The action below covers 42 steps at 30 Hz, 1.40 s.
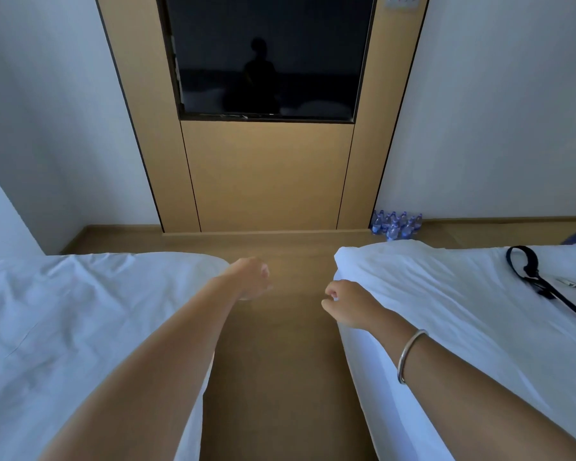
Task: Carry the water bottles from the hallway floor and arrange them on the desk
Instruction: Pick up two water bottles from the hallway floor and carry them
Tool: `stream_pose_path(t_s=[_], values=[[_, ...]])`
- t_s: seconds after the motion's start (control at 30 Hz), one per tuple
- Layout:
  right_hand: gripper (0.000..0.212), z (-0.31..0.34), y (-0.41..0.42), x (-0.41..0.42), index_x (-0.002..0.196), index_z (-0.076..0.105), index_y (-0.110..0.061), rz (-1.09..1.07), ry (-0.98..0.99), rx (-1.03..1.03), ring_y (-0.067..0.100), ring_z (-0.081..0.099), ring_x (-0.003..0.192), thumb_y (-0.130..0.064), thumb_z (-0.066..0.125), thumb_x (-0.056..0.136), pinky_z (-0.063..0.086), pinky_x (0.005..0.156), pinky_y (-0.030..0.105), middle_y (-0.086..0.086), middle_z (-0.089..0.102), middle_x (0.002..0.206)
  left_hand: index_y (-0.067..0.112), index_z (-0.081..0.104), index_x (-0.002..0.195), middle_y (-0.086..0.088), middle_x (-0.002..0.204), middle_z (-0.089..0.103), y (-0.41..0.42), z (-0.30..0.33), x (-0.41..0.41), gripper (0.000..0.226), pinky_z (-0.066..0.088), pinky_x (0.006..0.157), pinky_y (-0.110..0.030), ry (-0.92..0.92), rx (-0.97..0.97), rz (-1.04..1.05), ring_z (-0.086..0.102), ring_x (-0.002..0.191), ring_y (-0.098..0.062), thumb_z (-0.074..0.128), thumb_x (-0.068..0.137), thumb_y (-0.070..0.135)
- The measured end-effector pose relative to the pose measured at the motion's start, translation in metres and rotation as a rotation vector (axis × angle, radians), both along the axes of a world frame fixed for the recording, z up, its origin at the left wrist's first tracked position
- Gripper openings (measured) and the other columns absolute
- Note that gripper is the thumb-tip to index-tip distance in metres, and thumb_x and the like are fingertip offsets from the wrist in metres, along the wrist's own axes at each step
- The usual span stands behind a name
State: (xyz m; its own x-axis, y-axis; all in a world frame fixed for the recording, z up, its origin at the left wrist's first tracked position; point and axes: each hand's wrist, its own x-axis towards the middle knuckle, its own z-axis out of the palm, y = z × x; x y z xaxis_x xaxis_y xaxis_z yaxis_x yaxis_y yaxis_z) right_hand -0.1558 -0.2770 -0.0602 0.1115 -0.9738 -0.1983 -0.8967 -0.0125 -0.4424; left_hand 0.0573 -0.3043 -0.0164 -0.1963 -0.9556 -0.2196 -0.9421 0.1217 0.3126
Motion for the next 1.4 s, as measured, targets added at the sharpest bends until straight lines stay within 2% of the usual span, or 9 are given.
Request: stream_pose_path(t_s=[0.23, 0.43, 0.67, 0.73, 0.83, 0.97, 1.13, 1.33, 1.4], values=[[0.025, -0.017, -0.051, 0.000, 0.104, 0.052, -0.010, -0.045, -0.016, 0.019, 0.018, 0.051, 0.085, -0.026, 0.043, 0.087, 0.045, 0.079, 0.033, -0.001, 0.051, 0.089, 0.012, 0.059, 0.121, -0.006, 0.124, 0.058, -0.051, -0.011, -0.005, 0.033, 0.046, 0.098, -0.037, -0.015, 0.043, -0.020, 0.055, 0.114, -0.026, 0.051, 0.092, 0.025], [0.032, -0.032, -0.118, -0.016, 0.115, 0.052, -0.013, -0.060, -0.045, 0.062, 0.021, 0.056, 0.103, -0.028, 0.044, 0.088, 0.045, 0.088, 0.033, 0.002, 0.057, 0.111, 0.008, 0.061, 0.117, -0.009, 0.121, 0.061, -0.119, -0.023, -0.021, 0.032, 0.047, 0.094, -0.033, -0.037, 0.055, -0.024, 0.057, 0.111, -0.027, 0.049, 0.093, 0.025], [0.013, -0.038, -0.239, -0.064, 0.090, 0.048, -0.013, -0.109, -0.057, 0.051, 0.020, 0.049, 0.082, -0.025, 0.044, 0.087, 0.041, 0.074, 0.030, 0.000, 0.051, 0.088, 0.014, 0.065, 0.108, -0.008, 0.113, 0.066, -0.245, -0.038, -0.070, 0.026, 0.048, 0.084, -0.028, -0.015, 0.068, -0.064, 0.061, 0.102, -0.024, 0.054, 0.088, 0.027], [0.020, -0.036, -0.275, -0.079, 0.093, 0.051, -0.006, -0.129, -0.071, 0.053, 0.025, 0.054, 0.086, -0.023, 0.045, 0.087, 0.044, 0.077, 0.033, 0.010, 0.057, 0.096, 0.015, 0.065, 0.107, -0.008, 0.111, 0.066, -0.280, -0.041, -0.088, 0.026, 0.049, 0.082, -0.028, -0.002, 0.077, -0.063, 0.062, 0.099, -0.024, 0.057, 0.086, 0.028], [0.035, -0.031, -0.322, -0.098, 0.114, 0.054, 0.000, -0.160, -0.077, 0.057, 0.032, 0.055, 0.112, -0.021, 0.045, 0.088, 0.046, 0.091, 0.041, 0.017, 0.057, 0.122, 0.015, 0.064, 0.110, -0.008, 0.114, 0.065, -0.328, -0.037, -0.112, 0.029, 0.047, 0.084, -0.027, -0.006, 0.074, -0.083, 0.060, 0.103, -0.024, 0.058, 0.086, 0.029], [0.031, -0.032, -0.377, -0.121, 0.109, 0.055, -0.001, -0.158, -0.074, 0.068, 0.020, 0.048, 0.082, -0.021, 0.044, 0.088, 0.036, 0.071, 0.030, 0.008, 0.056, 0.097, 0.014, 0.066, 0.105, -0.009, 0.110, 0.066, -0.384, -0.034, -0.135, 0.025, 0.049, 0.083, -0.028, 0.028, 0.068, -0.100, 0.061, 0.101, -0.025, 0.057, 0.086, 0.028], [0.008, -0.035, -0.428, -0.135, 0.086, 0.048, -0.014, -0.154, -0.039, 0.057, 0.019, 0.044, 0.077, -0.020, 0.044, 0.087, 0.034, 0.063, 0.026, -0.002, 0.047, 0.081, 0.014, 0.066, 0.105, -0.007, 0.110, 0.066, -0.435, -0.044, -0.147, 0.024, 0.048, 0.085, -0.028, 0.051, 0.073, -0.125, 0.060, 0.103, -0.024, 0.058, 0.086, 0.026], [0.011, -0.041, -0.490, -0.134, 0.077, 0.046, -0.015, -0.162, -0.026, 0.047, 0.018, 0.042, 0.069, -0.019, 0.044, 0.086, 0.035, 0.062, 0.027, 0.000, 0.046, 0.077, 0.011, 0.065, 0.105, -0.010, 0.110, 0.066, -0.509, -0.060, -0.144, 0.025, 0.049, 0.086, -0.029, 0.058, 0.089, -0.123, 0.060, 0.103, -0.026, 0.055, 0.087, 0.024], [0.015, -0.045, -0.516, -0.134, 0.089, 0.055, -0.010, -0.171, -0.010, 0.046, 0.021, 0.051, 0.079, -0.021, 0.045, 0.088, 0.040, 0.071, 0.030, 0.004, 0.055, 0.089, 0.010, 0.063, 0.109, -0.010, 0.112, 0.065, -0.539, -0.063, -0.144, 0.028, 0.049, 0.087, -0.030, 0.053, 0.085, -0.130, 0.059, 0.105, -0.026, 0.055, 0.087, 0.025]])
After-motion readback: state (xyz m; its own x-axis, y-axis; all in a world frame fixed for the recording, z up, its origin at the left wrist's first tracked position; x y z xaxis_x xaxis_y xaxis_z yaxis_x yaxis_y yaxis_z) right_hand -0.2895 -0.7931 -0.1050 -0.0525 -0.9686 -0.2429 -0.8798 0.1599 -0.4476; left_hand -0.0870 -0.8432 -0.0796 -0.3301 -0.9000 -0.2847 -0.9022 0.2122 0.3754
